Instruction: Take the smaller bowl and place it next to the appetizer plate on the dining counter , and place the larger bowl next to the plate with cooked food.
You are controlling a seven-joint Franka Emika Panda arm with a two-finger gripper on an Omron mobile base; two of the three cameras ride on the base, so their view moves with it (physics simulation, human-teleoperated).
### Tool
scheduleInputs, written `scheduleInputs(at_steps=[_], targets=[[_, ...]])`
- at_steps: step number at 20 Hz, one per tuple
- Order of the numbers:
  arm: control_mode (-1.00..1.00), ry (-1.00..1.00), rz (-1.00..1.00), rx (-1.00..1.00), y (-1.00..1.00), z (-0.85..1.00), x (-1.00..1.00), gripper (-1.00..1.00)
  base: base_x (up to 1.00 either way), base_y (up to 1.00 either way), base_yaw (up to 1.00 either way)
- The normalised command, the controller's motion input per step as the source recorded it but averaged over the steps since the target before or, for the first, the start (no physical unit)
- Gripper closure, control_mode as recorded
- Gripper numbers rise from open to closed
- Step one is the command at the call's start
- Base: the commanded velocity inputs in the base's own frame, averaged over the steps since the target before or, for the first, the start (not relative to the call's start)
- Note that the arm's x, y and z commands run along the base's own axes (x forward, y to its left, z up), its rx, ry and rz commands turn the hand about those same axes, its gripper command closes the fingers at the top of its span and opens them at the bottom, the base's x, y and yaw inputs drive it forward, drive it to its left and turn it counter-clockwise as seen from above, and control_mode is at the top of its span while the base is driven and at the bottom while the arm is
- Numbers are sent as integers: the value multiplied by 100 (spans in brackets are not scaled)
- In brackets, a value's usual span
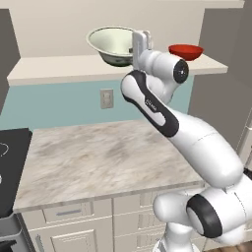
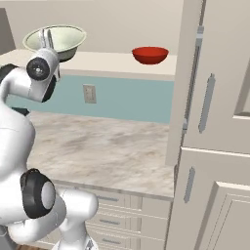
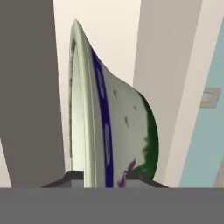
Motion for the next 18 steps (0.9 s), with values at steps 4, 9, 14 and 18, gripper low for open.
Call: scheduleInputs(at_steps=[4,9,14,18], targets=[[-100,3,-6,10,-38,67,-100,100,0,0,0],[-100,25,-5,1,-50,60,-100,100,0,0,0],[-100,28,-4,0,-53,24,-100,100,0,0,0],[-100,15,-1,0,-43,-11,-100,100,0,0,0]])
